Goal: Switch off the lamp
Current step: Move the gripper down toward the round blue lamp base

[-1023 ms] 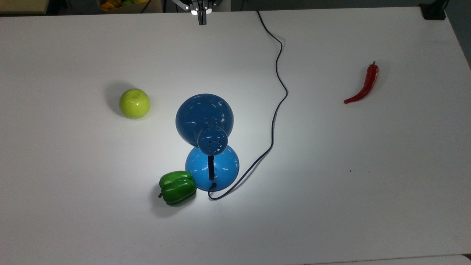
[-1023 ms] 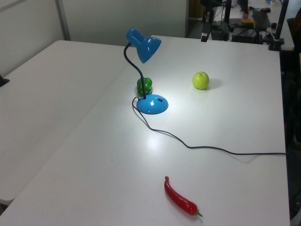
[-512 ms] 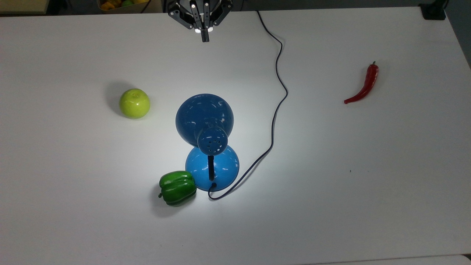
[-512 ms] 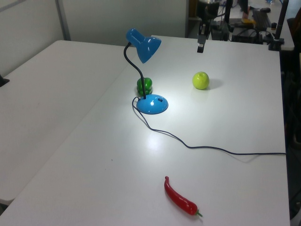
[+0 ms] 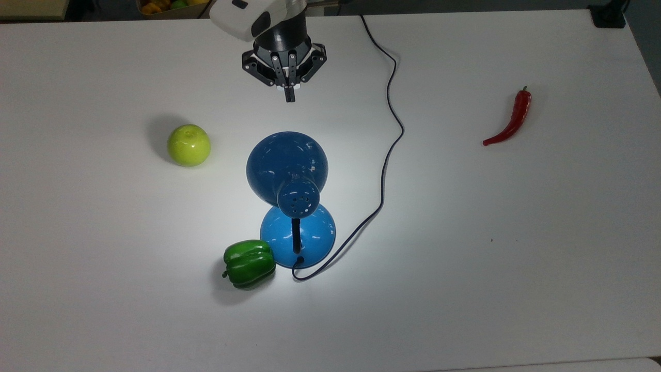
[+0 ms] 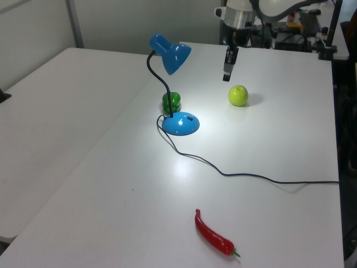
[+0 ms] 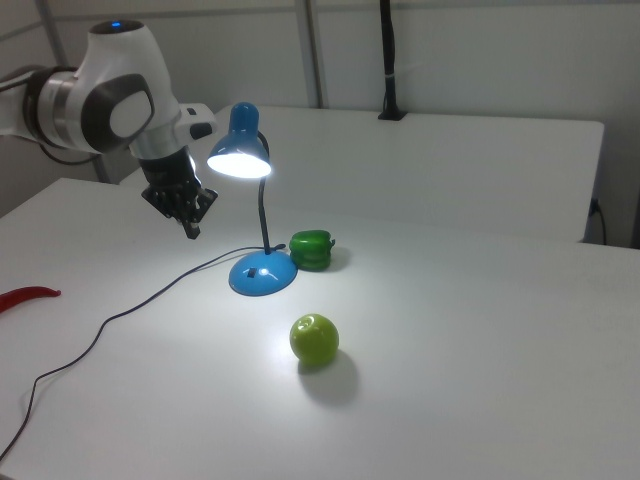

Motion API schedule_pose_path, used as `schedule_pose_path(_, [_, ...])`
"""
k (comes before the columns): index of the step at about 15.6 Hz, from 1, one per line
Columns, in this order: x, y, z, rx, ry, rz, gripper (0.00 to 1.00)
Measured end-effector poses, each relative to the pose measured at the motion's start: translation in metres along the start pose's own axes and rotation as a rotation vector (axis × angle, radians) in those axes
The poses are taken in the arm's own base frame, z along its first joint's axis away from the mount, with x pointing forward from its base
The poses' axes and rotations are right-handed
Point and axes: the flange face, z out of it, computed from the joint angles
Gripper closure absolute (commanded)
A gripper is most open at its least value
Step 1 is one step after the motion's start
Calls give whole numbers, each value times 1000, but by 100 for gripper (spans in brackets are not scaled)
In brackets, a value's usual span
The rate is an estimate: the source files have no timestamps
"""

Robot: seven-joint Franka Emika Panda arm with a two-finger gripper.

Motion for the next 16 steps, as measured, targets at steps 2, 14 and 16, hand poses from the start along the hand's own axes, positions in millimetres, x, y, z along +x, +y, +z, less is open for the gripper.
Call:
schedule_pose_path(2, [4,1,15,-4,28,17,100])
schedule_pose_path(14, [26,7,94,-27,252,64,100])
schedule_pose_path(16, [29,8,107,-30,280,65,100])
